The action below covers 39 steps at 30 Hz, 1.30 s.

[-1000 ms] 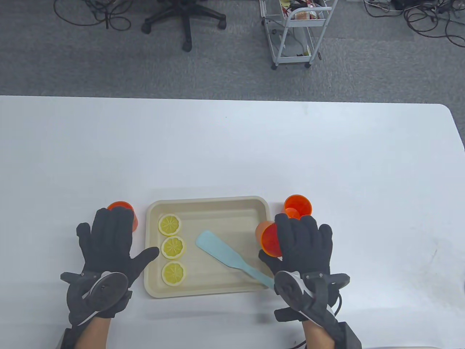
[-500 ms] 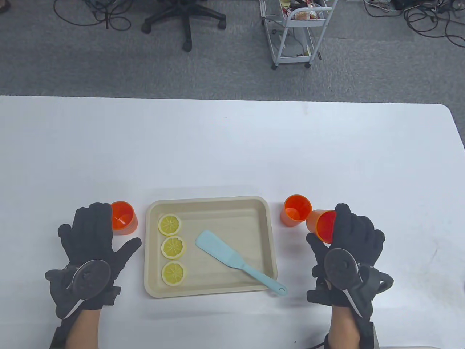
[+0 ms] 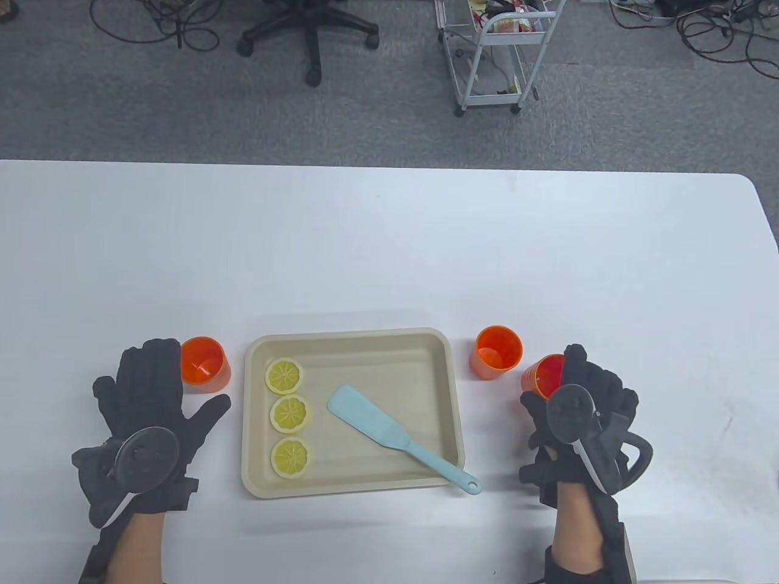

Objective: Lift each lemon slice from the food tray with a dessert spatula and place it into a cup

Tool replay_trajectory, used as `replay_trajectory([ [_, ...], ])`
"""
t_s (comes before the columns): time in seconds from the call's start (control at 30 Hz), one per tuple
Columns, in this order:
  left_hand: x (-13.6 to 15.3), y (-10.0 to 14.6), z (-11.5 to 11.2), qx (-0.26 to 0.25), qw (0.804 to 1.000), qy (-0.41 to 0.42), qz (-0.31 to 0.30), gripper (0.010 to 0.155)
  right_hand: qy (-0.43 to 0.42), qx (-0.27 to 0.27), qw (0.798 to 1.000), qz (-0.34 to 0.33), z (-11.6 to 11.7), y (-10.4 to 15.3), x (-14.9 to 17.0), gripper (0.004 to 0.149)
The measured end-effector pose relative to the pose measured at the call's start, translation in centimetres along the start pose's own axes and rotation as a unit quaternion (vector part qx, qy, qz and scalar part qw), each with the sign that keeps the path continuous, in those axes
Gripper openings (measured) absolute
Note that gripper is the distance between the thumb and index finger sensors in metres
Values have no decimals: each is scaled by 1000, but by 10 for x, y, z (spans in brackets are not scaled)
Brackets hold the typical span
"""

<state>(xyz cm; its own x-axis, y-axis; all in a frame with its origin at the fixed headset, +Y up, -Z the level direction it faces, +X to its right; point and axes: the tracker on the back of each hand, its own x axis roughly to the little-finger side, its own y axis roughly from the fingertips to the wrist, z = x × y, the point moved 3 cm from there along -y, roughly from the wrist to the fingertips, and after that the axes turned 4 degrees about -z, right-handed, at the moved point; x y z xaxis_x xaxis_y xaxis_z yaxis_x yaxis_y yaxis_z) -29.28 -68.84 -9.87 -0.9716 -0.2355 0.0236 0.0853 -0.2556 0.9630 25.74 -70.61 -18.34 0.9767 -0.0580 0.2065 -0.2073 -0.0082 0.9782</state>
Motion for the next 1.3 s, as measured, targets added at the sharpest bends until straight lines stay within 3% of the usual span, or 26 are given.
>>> replay_trajectory([
  [0.3,1,-1,-1,8,1000,-1,4,104,12,-33,999,0,19,-8,-1,99],
  [0.6,2,-3,-3,14,1000,-2,9,104,5,-44,999,8,13,-5,-1,105],
  [0.93,18,-15,-21,49,997,21,49,105,-8,81,994,-70,-42,38,-43,104],
  [1.3,14,-24,-45,92,994,15,61,109,-3,100,981,-168,-43,63,-89,103],
])
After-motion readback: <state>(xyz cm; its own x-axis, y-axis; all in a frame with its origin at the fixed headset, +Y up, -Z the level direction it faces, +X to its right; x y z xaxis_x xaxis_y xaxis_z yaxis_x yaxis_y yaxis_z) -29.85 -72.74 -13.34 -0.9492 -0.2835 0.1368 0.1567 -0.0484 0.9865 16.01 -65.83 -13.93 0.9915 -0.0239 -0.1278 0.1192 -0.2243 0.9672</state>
